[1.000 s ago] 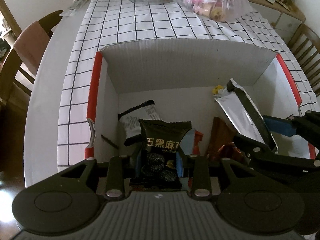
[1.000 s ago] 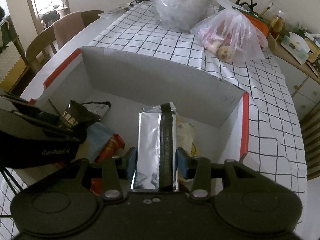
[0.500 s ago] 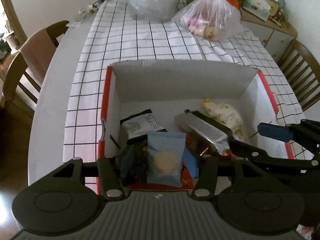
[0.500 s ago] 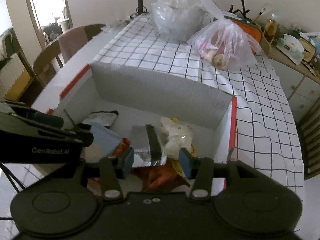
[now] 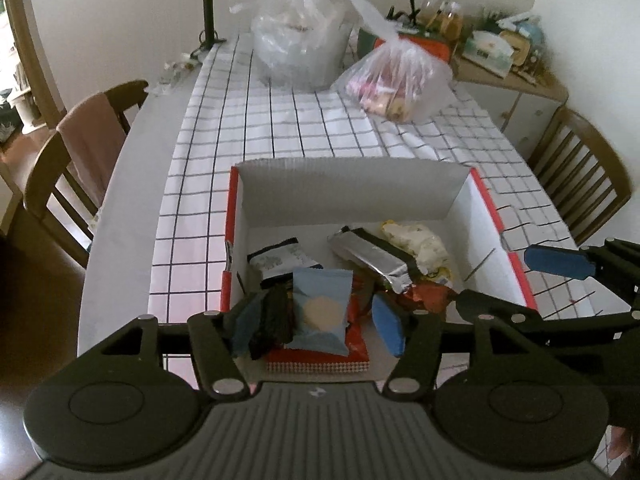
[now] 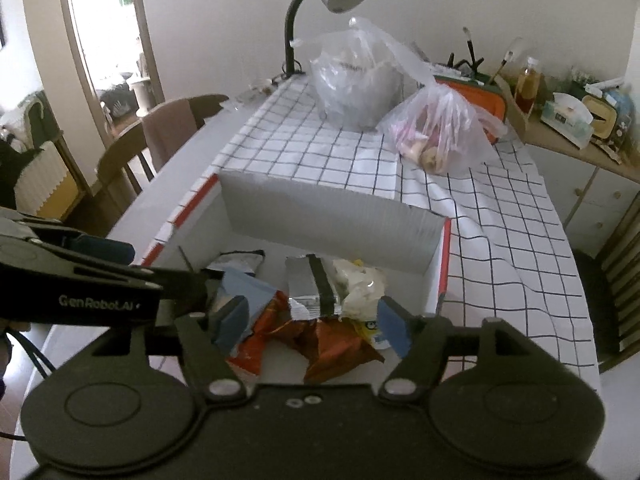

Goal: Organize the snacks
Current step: 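Withdraw both tools toward the yellow packet and dark foil wrapper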

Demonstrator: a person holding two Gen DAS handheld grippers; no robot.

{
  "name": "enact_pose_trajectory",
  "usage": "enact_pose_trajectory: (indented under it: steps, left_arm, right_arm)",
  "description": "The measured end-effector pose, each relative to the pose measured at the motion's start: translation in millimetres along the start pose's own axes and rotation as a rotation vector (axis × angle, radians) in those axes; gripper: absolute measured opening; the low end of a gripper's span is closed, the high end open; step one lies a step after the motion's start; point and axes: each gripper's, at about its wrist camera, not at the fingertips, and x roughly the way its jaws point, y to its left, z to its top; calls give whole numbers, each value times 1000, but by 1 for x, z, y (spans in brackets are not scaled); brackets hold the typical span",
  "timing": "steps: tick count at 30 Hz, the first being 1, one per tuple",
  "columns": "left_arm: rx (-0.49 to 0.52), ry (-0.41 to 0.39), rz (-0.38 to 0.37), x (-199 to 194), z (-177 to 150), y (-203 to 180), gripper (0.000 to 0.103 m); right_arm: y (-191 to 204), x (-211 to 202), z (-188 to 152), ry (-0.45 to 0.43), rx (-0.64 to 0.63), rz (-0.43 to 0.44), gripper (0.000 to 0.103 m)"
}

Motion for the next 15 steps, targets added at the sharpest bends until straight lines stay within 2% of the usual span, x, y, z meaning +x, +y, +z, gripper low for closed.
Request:
enact_pose_trajectory:
  steps: [7, 11, 15]
  left_arm:
    - [2, -58, -30, -31, -14, -1, 67]
    - [-2, -88, -44, -46, -25, -1, 72]
    - [4, -108, -53, -58, -40, 1, 75]
  right_arm:
    - [6, -30, -11, -47, -8, 23, 80]
    - [10, -45, -20, -66, -10, 43, 84]
    - [15, -56, -31, -77, -15, 66, 85]
